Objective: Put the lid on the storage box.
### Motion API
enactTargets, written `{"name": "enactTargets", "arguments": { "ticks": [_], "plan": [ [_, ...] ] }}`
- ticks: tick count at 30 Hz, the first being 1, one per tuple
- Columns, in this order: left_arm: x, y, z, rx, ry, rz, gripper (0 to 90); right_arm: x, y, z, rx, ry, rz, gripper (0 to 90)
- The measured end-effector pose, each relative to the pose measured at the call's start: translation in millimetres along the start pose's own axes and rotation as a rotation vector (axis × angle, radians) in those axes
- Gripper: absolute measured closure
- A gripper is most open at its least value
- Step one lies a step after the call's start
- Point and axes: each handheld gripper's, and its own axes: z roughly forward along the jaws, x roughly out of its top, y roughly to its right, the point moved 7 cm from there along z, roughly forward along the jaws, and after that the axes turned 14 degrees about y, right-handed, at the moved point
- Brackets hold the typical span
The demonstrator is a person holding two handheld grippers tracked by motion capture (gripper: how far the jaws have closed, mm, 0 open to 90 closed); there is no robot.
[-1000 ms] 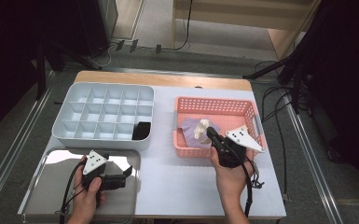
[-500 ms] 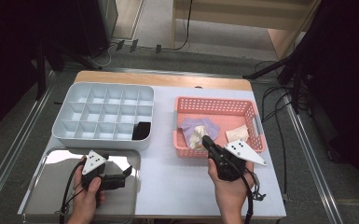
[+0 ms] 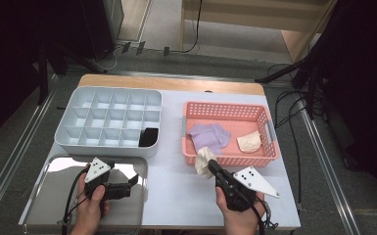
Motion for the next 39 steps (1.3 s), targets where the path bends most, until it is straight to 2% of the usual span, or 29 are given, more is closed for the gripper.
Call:
{"name": "enactTargets", "arguments": {
  "ticks": [6, 9, 13, 17, 18, 19, 20, 24, 26, 28, 30, 32, 33, 34, 36, 38, 39],
  "plan": [
    [-0.1, 0.4, 0.0, -0.001, 0.002, 0.003, 0.1, -17.8, -8.7, -8.1, 0.037, -0.029, -0.011, 90.0],
    [-0.1, 0.3, 0.1, 0.000, 0.001, 0.004, 0.1, -33.0, -11.7, -9.4, 0.053, -0.061, 0.005, 90.0],
    [-0.1, 0.1, -0.1, 0.001, 0.000, 0.002, 0.1, -52.0, -7.6, -9.5, 0.049, -0.111, 0.021, 90.0],
    [0.0, 0.2, -0.4, -0.003, 0.003, 0.000, 0.1, -66.0, 10.7, -17.5, 0.003, -0.150, 0.034, 89.9],
    [0.0, 0.2, -0.4, -0.003, 0.003, 0.000, 0.1, -66.0, 10.7, -17.5, 0.003, -0.150, 0.034, 89.9],
    [-0.1, 0.4, -0.4, -0.003, 0.002, 0.002, 0.1, -69.1, 22.8, -24.5, -0.030, -0.155, 0.034, 89.8],
    [0.0, 0.5, -0.3, -0.002, 0.003, 0.002, 0.1, -69.7, 28.1, -27.2, -0.042, -0.154, 0.037, 89.7],
    [-0.1, 0.5, -0.1, -0.002, 0.002, 0.005, 0.1, -77.3, 63.3, -41.9, -0.129, -0.177, 0.054, 86.9],
    [-0.1, 0.6, 0.0, -0.001, 0.000, 0.011, 0.1, -83.5, 81.3, -48.9, -0.161, -0.198, 0.085, 83.4],
    [-0.1, 0.7, 0.1, -0.001, 0.000, 0.013, 0.1, -84.1, 94.5, -56.7, -0.181, -0.184, 0.124, 80.7],
    [0.1, 0.6, 0.1, -0.003, 0.000, 0.008, 0.1, -79.4, 98.0, -61.7, -0.187, -0.154, 0.121, 78.1],
    [0.2, 0.5, 0.2, -0.003, 0.000, 0.008, 0.1, -76.7, 97.3, -62.7, -0.188, -0.139, 0.118, 77.3],
    [0.3, 0.5, 0.3, -0.003, 0.001, 0.007, 0.1, -72.6, 90.0, -61.0, -0.155, -0.113, 0.111, 73.6],
    [0.3, 0.5, 0.2, -0.004, 0.001, 0.008, 0.1, -72.2, 85.4, -59.3, -0.133, -0.110, 0.110, 72.2],
    [0.4, 0.4, 0.1, -0.005, 0.002, 0.007, 0.1, -74.2, 71.7, -53.3, -0.070, -0.122, 0.089, 66.1],
    [0.4, 0.4, -0.1, -0.005, 0.003, 0.003, 0.1, -80.2, 57.7, -46.5, -0.024, -0.154, 0.067, 57.7],
    [0.5, 0.4, 0.0, -0.006, 0.004, 0.001, 0.1, -83.9, 52.4, -43.2, -0.016, -0.172, 0.048, 54.3]
  ]
}}
